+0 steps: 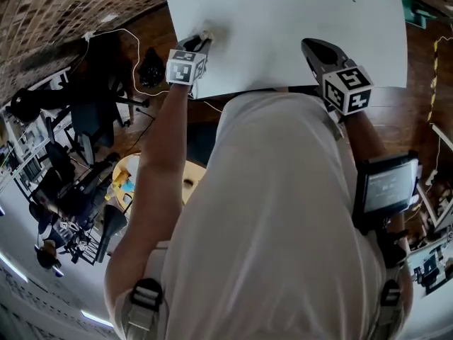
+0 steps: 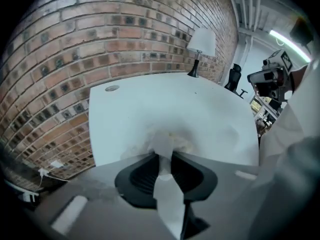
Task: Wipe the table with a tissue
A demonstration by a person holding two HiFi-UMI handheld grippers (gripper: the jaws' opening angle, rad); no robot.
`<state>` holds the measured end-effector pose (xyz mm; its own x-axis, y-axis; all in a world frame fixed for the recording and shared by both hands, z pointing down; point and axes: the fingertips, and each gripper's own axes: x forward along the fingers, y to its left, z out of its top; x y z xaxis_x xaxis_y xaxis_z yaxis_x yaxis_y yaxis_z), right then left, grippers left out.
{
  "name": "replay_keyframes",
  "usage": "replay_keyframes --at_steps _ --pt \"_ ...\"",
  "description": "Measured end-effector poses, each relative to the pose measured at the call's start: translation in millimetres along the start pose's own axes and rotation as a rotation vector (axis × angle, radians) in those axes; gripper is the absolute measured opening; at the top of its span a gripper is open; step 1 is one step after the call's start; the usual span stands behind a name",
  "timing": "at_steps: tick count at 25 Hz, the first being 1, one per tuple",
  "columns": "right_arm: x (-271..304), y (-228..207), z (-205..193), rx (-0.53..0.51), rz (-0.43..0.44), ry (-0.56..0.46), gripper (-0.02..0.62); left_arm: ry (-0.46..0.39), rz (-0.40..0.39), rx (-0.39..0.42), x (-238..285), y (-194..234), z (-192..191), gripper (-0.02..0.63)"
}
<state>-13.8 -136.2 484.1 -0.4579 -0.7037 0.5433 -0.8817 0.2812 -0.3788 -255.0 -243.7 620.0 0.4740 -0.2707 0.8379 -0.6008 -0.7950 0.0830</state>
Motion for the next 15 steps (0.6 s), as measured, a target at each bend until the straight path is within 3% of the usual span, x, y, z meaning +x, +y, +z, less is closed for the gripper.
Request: replay_keyframes --at_steps 3,7,15 --pt "9.6 9.7 1.9 -0.009 -0.010 0.005 0.008 0.003 -0.017 0.021 -10.7 -0.8 -17.2 0.083" --pt "16.0 24.6 0.2 -0.019 -0.031 0.012 0.008 0.030 -0.077 0.145 -10.8 -27.5 -30.5 0.081" --pt "5.9 32.2 -13.2 -0.003 -0.075 0.005 0.008 0.023 -0.101 0.221 28.1 -65.8 18.7 0.083"
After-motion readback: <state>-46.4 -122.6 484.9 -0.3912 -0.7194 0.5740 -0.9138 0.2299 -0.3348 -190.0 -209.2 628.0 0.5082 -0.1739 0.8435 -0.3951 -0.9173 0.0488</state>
